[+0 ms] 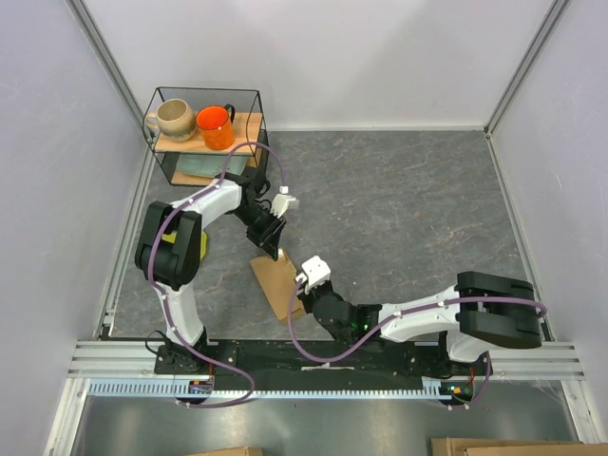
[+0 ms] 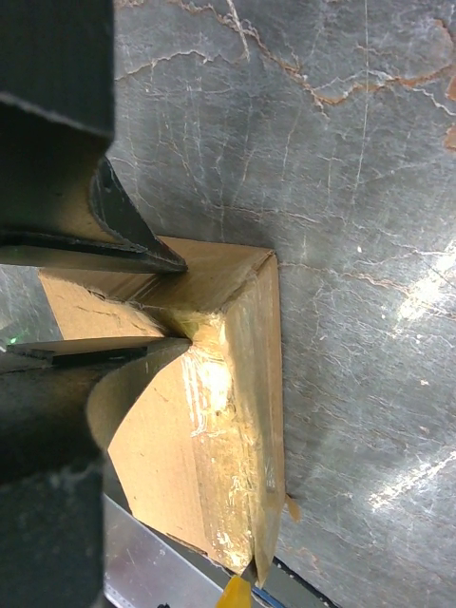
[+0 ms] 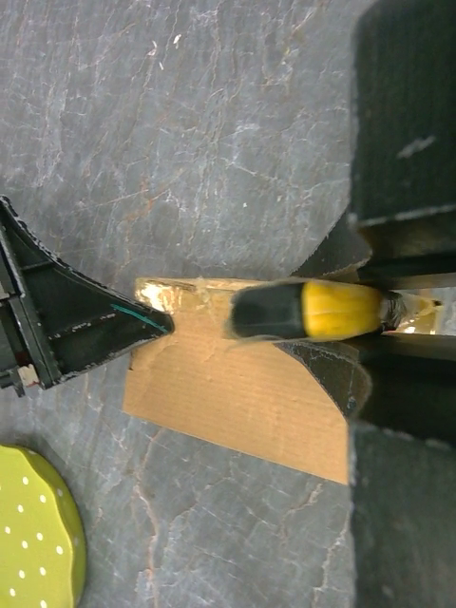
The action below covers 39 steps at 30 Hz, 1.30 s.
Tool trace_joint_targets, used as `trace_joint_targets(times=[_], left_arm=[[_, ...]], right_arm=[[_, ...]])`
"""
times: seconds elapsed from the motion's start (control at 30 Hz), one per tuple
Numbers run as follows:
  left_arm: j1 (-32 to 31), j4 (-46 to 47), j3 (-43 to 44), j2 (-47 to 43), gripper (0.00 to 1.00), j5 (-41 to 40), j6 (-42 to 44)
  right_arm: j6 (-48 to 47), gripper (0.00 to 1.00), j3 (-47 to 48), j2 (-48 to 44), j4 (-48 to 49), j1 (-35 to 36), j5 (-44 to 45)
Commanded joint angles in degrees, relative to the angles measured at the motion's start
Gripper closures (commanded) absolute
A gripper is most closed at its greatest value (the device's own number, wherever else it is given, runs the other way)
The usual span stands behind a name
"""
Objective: Unpack the express box
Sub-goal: Cut the express box at the center of the board.
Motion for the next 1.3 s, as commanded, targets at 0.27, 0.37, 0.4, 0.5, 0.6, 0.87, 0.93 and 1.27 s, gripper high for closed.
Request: trace_joint_targets(times=[0.27,0.37,0.4,0.5,0.6,0.87,0.93,1.27], left_arm=[[-2.03,-1.81,-2.1,3.69,0.9,0.85,5.84],[-1.94,-2.16,-2.18,3.34,0.76,0.06,5.76],[-1.94,-2.16,-2.27,3.08,0.74,-0.21,5.67],[-1.68,-2.51,-2.01,2.72,0.68,-0.91,5.49],[-1.59,-2.69,-1.92,2.72,0.66,-1.09,5.49],[-1.24,-6.81,-0.18,1.58,0.57,1.19,5.93],[-0.98,-10.15,2.89,0.79,0.05,3.47,6.11],[-0.97,-12.81,8.01,-1.23,0.01,6.47,9.27]], right_arm=[[5.19,1.0,-5.78,6.56,-4.17,-1.73,-9.3],[7.65,1.0,-8.42,3.49,-5.49,-1.64,-8.6],[8.44,1.0,-9.12,2.61,-5.76,-1.73,-8.42],[11.25,1.0,-11.41,-0.46,-6.9,-1.55,-7.9],[13.19,1.0,-12.38,-2.05,-7.95,-1.29,-7.54],[9.52,1.0,-10.54,-3.02,-7.96,0.11,-4.82],[6.28,1.0,-8.61,-3.37,-7.95,0.03,-4.64],[-2.0,1.0,-5.96,-4.43,-3.56,0.99,-3.68]])
